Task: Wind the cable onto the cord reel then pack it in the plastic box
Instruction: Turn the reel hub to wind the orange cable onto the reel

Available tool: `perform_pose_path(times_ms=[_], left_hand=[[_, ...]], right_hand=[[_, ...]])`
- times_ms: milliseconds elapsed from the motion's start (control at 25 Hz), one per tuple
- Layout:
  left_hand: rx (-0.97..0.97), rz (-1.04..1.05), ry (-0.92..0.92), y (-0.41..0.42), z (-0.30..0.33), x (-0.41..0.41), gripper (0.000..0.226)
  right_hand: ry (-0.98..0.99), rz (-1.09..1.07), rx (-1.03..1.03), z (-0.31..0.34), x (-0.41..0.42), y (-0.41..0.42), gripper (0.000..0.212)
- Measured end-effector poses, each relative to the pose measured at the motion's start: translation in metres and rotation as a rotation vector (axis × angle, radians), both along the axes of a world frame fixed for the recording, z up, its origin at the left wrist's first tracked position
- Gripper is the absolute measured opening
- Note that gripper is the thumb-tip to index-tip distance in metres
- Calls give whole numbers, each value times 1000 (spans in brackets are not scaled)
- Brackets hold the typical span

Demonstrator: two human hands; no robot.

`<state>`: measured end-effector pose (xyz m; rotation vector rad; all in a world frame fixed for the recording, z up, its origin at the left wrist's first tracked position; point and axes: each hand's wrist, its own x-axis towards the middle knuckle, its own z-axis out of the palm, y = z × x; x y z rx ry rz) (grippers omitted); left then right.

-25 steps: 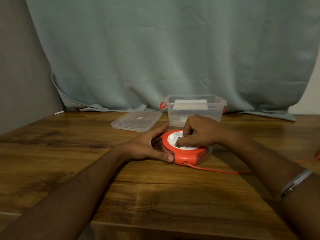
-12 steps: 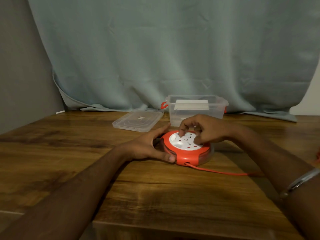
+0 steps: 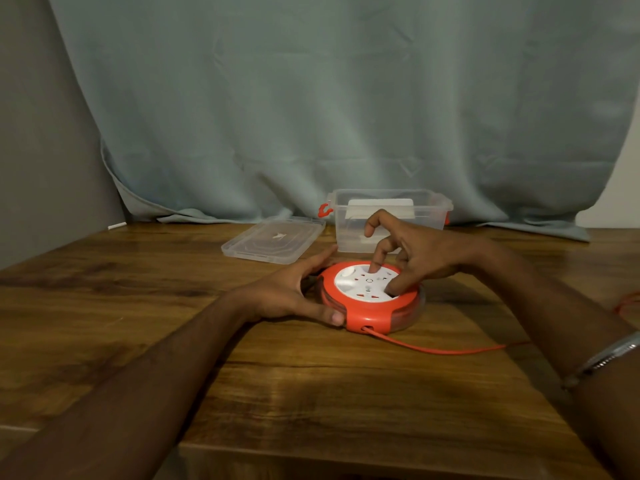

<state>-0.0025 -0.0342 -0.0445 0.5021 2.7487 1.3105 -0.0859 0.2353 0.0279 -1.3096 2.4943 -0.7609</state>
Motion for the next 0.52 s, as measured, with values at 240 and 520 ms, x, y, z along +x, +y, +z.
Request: perform_pose_path(times_ms=[240, 520], left_hand=[[-14, 8, 4, 0, 2, 0, 141], [-9, 7, 22, -1, 0, 0, 137]], right_hand=[[180, -60, 10, -7, 5, -12, 44], [271, -73, 48, -10, 6, -20, 42]])
